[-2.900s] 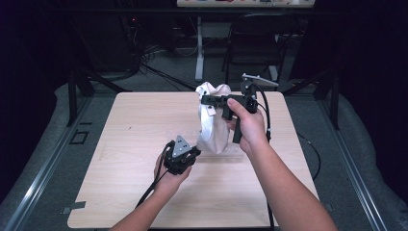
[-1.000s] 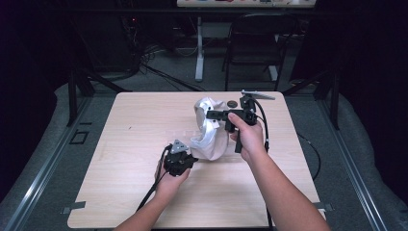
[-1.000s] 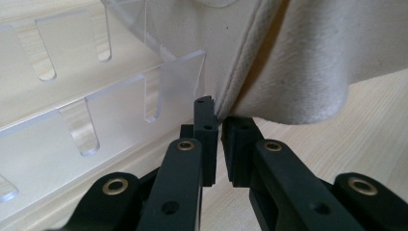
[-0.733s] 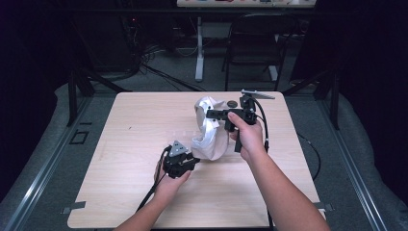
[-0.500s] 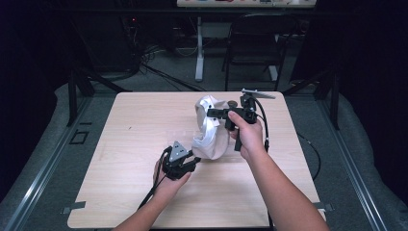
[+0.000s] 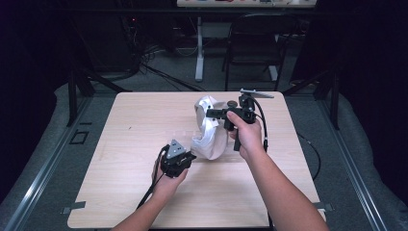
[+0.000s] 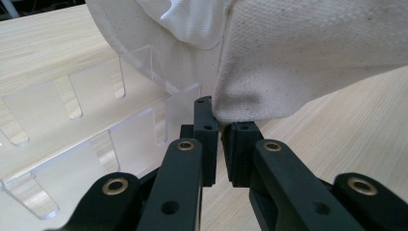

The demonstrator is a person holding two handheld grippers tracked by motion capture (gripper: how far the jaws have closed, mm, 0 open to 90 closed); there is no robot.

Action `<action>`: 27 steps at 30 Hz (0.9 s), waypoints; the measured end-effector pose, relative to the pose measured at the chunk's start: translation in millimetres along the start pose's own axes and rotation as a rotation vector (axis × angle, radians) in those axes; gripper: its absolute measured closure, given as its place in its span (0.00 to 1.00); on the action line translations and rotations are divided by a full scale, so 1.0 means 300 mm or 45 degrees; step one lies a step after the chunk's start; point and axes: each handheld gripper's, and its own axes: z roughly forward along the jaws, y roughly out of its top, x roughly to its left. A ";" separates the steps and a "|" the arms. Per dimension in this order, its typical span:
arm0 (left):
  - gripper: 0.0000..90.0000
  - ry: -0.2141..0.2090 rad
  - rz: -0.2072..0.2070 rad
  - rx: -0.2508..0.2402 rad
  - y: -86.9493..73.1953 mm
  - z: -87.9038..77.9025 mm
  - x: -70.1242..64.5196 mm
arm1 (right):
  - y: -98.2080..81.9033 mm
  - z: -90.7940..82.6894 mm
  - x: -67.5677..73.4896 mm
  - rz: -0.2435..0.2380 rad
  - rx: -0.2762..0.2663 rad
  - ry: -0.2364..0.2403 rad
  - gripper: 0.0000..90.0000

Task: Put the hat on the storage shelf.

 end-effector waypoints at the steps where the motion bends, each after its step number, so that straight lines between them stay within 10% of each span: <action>1: 0.93 0.001 0.006 0.001 0.000 -0.001 0.002 | 0.001 -0.001 0.001 -0.003 0.000 -0.002 0.91; 27: 0.62 -0.027 0.006 0.029 -0.013 -0.099 0.008 | 0.026 -0.008 0.004 -0.037 -0.019 -0.097 0.90</action>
